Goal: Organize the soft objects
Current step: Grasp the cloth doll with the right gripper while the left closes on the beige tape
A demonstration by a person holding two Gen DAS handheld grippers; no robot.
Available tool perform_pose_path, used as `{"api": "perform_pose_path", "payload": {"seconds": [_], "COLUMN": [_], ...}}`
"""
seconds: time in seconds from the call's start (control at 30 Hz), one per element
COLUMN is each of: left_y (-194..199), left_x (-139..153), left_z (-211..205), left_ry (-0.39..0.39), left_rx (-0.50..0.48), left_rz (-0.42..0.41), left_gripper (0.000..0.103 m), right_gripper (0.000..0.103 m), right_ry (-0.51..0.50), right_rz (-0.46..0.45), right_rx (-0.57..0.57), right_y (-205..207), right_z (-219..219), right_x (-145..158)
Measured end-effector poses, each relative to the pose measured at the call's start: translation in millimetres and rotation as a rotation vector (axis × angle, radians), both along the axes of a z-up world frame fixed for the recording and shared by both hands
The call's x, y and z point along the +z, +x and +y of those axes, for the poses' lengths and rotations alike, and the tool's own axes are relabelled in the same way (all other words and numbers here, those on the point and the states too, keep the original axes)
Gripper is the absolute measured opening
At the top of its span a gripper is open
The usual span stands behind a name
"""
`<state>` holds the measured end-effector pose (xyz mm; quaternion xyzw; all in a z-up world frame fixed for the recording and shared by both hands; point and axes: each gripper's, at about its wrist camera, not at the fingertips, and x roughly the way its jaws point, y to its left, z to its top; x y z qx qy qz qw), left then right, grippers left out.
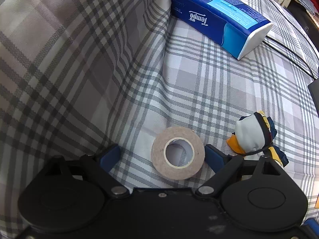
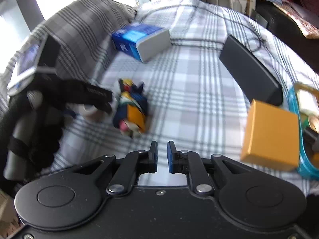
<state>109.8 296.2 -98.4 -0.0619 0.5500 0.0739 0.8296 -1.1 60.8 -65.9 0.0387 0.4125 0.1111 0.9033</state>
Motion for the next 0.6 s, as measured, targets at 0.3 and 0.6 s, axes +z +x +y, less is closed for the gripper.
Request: {"api": "perform_pose_path", "payload": {"seconds": [0.3, 0.6], "left_y": [-1, 0], "left_x": [0, 0], "left_z": [0, 0], "left_ry": [-0.002, -0.004], "left_rx": [0.002, 0.002], "left_rz": [0.0, 0.001], "left_gripper": [0.09, 0.091], "right_gripper": [0.056, 0.058], "right_ry": [-0.085, -0.16], "right_rz": [-0.109, -0.107], "right_rx": [0.071, 0.132], "right_y": [30, 54], "right_z": [48, 71], "right_x": [2, -26]}}
